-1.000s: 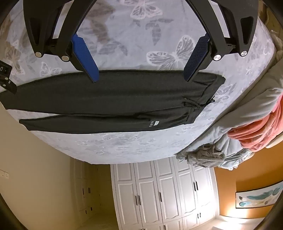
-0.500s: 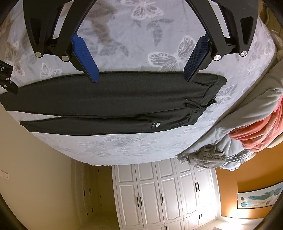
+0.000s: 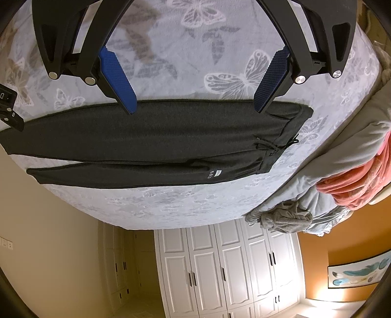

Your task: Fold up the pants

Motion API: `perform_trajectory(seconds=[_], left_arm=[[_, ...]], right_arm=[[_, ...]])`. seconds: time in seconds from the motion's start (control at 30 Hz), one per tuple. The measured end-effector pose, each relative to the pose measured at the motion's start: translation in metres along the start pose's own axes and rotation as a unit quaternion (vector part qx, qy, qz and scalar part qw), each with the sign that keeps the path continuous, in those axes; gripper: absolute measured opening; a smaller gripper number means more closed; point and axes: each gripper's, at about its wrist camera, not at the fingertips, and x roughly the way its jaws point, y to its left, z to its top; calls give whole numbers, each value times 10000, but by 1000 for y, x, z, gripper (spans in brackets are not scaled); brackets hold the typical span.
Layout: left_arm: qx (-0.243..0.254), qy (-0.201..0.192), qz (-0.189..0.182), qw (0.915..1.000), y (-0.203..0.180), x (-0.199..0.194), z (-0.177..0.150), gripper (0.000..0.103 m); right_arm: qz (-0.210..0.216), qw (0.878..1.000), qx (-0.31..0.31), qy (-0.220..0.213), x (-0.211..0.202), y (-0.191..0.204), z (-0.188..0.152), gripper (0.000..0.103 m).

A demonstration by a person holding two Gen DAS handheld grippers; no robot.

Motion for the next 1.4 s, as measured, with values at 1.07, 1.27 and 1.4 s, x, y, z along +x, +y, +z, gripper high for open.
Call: perform_trajectory(seconds=[1.07,1.27,1.4], left_arm=[[10,21,-9,10000,0,1,-3,94],[-3,25,-11,10000,0,2,-4,94],[-1,29,-13,10000,0,2,-4,94]], right_arm=[[8,10000,3,28,1,2,-3,98],[0,10000,-15,26,2,4,-5,98],[-2,10000,-20,29,2,5,-5,98]])
